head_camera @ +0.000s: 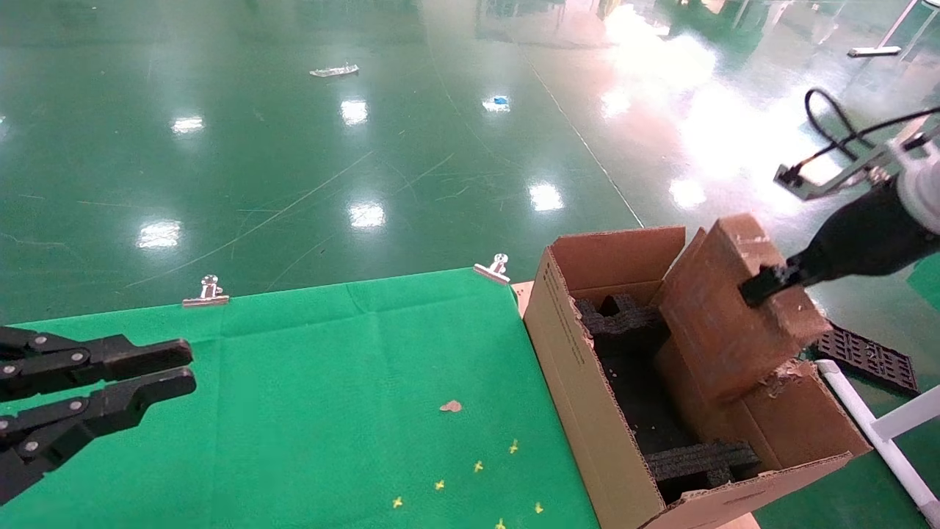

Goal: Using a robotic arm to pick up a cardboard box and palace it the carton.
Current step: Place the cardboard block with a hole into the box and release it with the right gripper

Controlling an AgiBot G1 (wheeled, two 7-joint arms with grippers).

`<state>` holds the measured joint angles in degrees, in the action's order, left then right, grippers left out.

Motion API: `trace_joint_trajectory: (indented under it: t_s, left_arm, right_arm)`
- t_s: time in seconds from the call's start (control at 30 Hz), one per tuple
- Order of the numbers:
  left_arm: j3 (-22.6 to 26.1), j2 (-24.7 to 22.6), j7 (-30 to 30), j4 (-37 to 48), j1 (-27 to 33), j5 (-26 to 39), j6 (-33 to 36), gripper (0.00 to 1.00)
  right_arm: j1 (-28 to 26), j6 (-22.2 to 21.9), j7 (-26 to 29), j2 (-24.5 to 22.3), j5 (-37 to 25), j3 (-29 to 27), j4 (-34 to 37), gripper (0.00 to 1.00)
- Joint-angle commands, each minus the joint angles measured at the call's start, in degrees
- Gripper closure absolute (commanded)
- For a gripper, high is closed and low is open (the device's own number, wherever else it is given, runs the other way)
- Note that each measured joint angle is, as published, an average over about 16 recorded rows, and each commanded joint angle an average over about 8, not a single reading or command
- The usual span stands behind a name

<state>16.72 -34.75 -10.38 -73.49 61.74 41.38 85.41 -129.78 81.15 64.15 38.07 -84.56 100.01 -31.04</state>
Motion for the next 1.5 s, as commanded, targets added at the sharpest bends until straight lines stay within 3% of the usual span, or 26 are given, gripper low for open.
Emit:
trace_joint_trajectory:
  t_s: [0.03, 0.8, 1.07, 1.4, 1.47, 1.5]
  left_arm:
    - [0.01, 0.00, 0.00, 0.00, 0.00, 0.00, 0.00, 0.00]
    - [0.09, 0.04, 0.04, 0.00, 0.02, -0.06, -0.04, 0.00]
    - [0.11, 0.05, 0.06, 0.00, 0.02, -0.08, -0.05, 0.00]
    - [0.15, 0.06, 0.07, 0.00, 0.03, -0.10, -0.06, 0.00]
    - [0.15, 0.06, 0.08, 0.00, 0.03, -0.10, -0.07, 0.00]
    - [0.16, 0.06, 0.08, 0.00, 0.03, -0.11, -0.07, 0.00]
  right_arm:
    - [1.60, -0.21, -0.47, 0.62, 0.13, 0.33, 1.44, 1.00]
    - [16.36, -5.71, -4.48, 9.72, 1.05, 1.56, 16.52, 1.00]
    - [23.55, -11.25, -5.17, 11.89, 3.58, 0.16, 19.65, 1.00]
    - [31.51, -20.30, -10.40, 12.07, 8.39, -3.06, 21.57, 1.00]
    - [32.36, -21.02, -11.68, 11.91, 9.23, -3.61, 21.86, 0.94]
    - [32.62, -21.15, -12.26, 11.88, 9.51, -3.80, 22.05, 0.81]
